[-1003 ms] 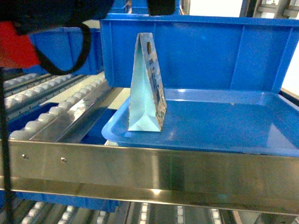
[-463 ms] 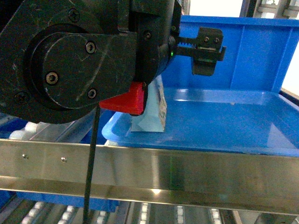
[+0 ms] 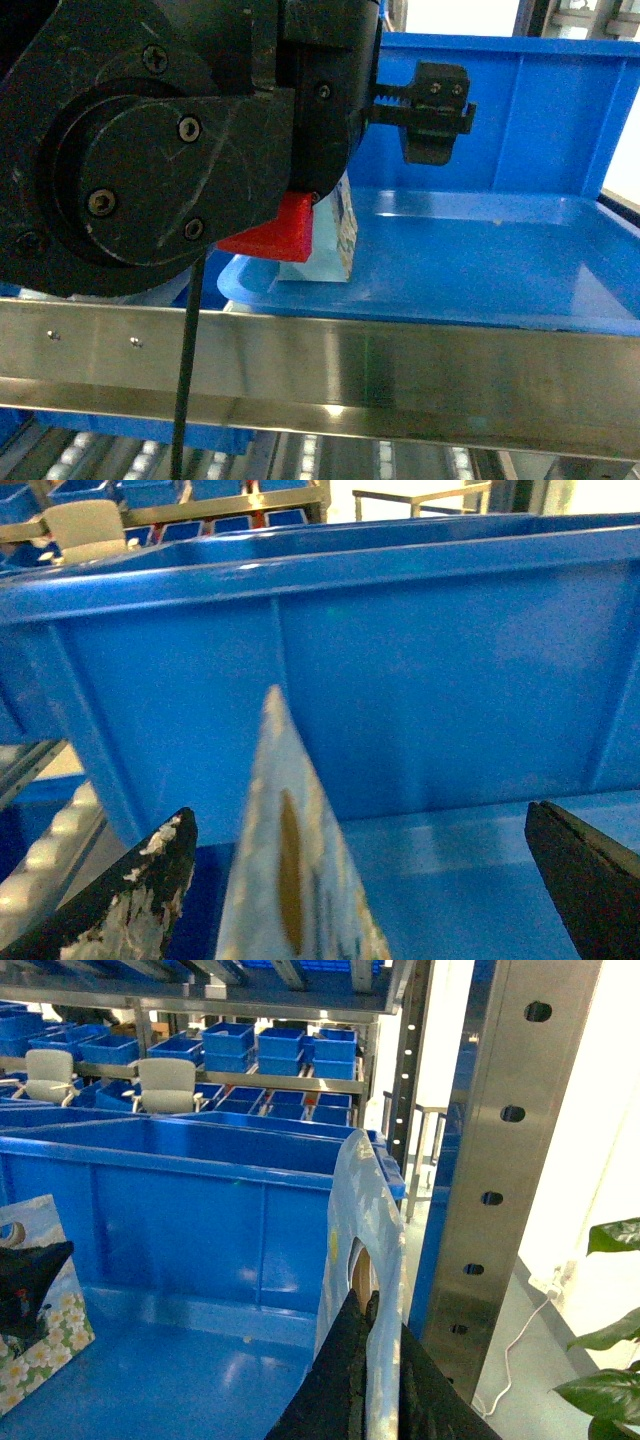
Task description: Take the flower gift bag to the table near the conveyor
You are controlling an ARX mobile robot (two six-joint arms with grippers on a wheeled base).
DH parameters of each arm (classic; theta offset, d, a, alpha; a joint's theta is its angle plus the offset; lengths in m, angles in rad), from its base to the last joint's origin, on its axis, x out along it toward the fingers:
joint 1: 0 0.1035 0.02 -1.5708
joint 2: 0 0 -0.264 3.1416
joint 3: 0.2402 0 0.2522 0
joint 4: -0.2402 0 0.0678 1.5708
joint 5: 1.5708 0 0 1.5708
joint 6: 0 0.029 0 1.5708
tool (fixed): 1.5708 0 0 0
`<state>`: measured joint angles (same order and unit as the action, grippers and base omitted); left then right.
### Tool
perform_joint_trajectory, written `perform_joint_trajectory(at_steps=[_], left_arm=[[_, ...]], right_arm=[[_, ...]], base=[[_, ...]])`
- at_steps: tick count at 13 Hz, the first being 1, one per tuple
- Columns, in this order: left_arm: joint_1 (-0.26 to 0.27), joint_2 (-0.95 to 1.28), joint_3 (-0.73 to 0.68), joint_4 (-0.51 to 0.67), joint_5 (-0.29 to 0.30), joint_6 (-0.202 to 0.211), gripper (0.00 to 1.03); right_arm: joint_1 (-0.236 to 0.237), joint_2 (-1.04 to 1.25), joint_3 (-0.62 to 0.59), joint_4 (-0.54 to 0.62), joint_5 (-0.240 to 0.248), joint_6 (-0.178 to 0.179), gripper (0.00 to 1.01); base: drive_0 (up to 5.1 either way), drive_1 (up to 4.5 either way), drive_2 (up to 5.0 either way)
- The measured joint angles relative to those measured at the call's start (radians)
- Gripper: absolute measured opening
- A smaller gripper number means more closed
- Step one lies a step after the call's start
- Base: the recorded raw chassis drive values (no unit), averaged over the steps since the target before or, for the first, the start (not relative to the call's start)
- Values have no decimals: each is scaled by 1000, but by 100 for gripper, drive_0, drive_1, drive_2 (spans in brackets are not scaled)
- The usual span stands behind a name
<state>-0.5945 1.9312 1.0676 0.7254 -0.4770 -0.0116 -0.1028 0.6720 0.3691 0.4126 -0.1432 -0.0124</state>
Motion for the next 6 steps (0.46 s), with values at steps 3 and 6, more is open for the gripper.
perform_joint_trajectory(at_steps=[3,6], left_arm=[[3,-40,-38,-19,-35,-83,88],[0,-42,-50,1,-39,-98,56]], right_arm=[[0,0,0,0,0,0,2],[0,0,0,0,0,0,2]], base=[[0,0,0],[0,0,0]])
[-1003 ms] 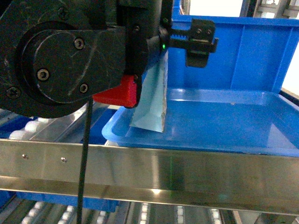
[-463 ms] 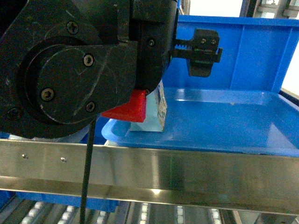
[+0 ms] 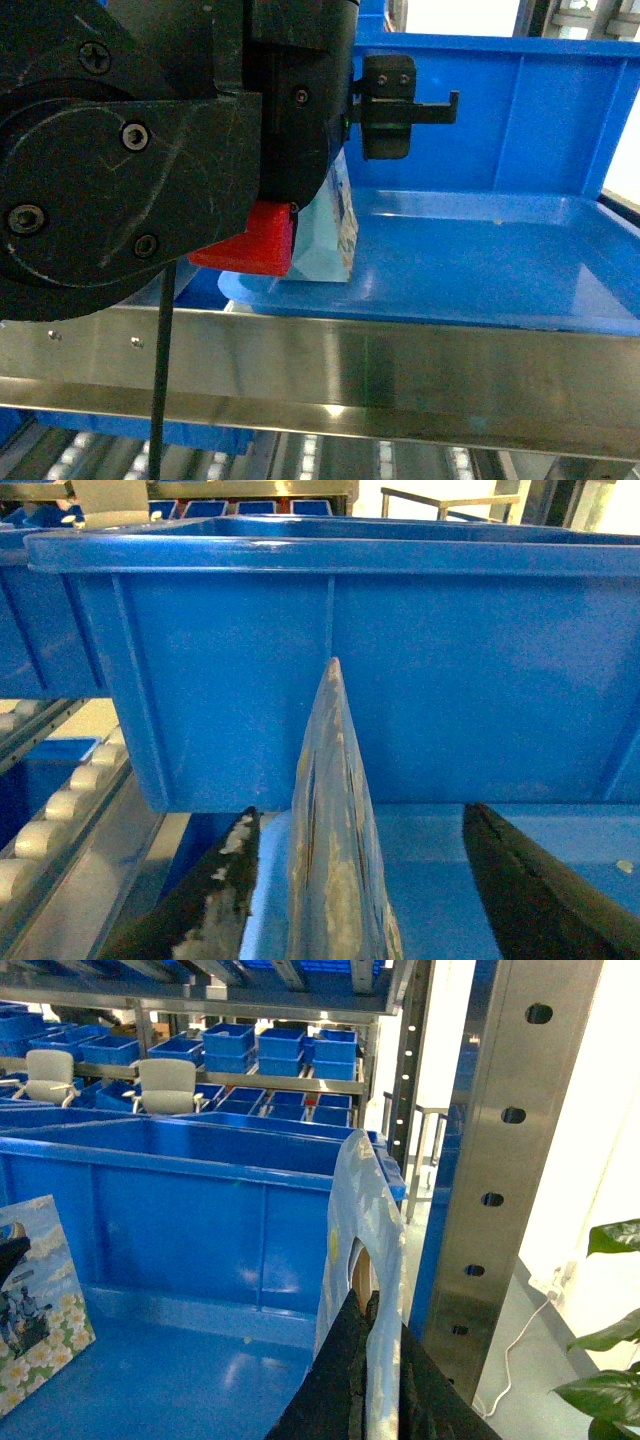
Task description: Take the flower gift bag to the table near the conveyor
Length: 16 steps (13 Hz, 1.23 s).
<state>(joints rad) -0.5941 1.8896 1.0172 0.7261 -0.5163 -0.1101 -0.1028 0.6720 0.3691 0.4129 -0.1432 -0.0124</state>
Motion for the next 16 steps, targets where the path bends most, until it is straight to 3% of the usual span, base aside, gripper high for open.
perform_joint_trajectory(at_steps=[2,4,8,12,16], left_arm=[[0,0,-1,11,-27,2,24],[-1,0,-7,16,-46,4,3],[0,-21,-48,68,-66,17,2],[13,-168,-103,159,-35,97,2],[73,-451,-306,196,-16,149,2]], right_arm=[[0,0,0,0,0,0,2],[0,0,0,0,0,0,2],[0,0,0,0,0,0,2],[0,0,0,0,0,0,2],[0,0,0,-1,0,0,2]], base=[[0,0,0],[0,0,0],[0,0,0],[0,0,0],[0,0,0]])
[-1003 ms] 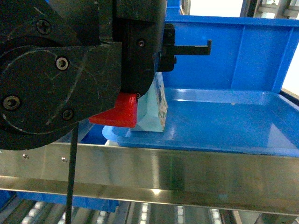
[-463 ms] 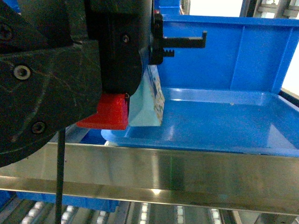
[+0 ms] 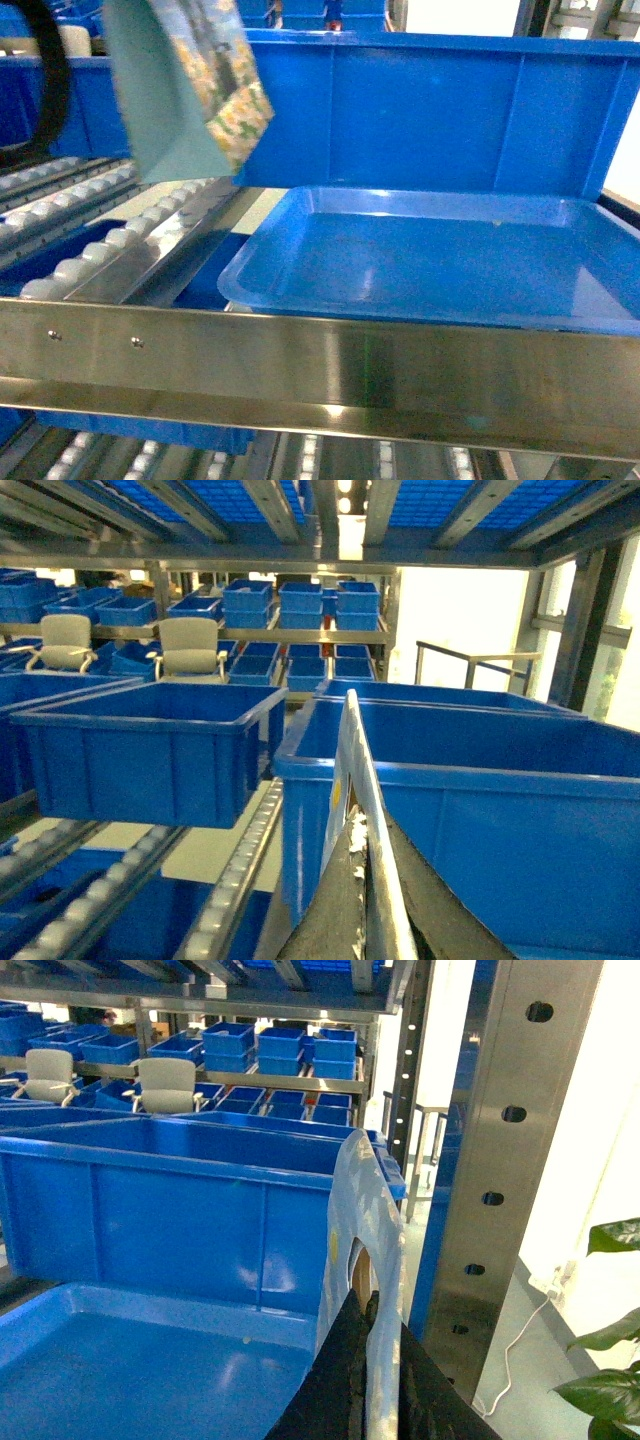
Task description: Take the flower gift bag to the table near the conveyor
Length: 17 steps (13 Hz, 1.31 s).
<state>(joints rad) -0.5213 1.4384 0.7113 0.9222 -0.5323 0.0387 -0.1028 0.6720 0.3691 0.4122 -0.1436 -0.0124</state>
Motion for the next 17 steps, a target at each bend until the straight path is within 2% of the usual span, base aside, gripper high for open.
perform_joint_trajectory(at_steps=[3,6,17], left_arm=[[56,-246,-190,25,16,69,2],[60,-286,-219,21,27,90,2],[63,-286,-220,22,24,94,2]], right_arm=[[0,0,0,0,0,0,2],[-2,-1,0,2,6,-3,2],[-1,0,0,0,6,-3,2]], base=[[-164,84,84],[-478,266,266],[-492,244,244]])
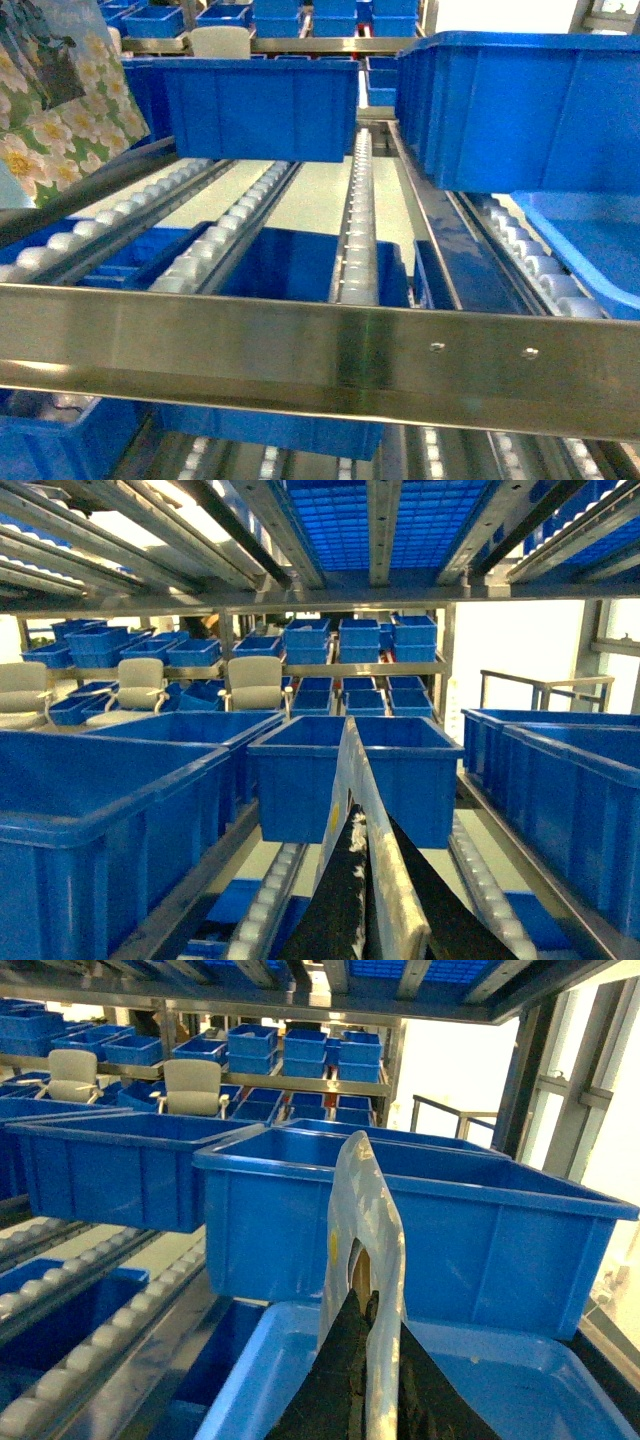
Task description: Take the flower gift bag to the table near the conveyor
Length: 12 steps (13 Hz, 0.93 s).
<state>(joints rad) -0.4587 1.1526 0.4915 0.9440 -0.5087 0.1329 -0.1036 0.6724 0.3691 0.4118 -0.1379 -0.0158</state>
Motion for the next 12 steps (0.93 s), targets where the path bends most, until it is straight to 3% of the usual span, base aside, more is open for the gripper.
perform_joint_trajectory(at_steps=[12], left_arm=[[3,0,0,-1,-1,0,2]], right_arm=[[1,0,0,-1,-1,-1,2]], base=[[-492,164,316]])
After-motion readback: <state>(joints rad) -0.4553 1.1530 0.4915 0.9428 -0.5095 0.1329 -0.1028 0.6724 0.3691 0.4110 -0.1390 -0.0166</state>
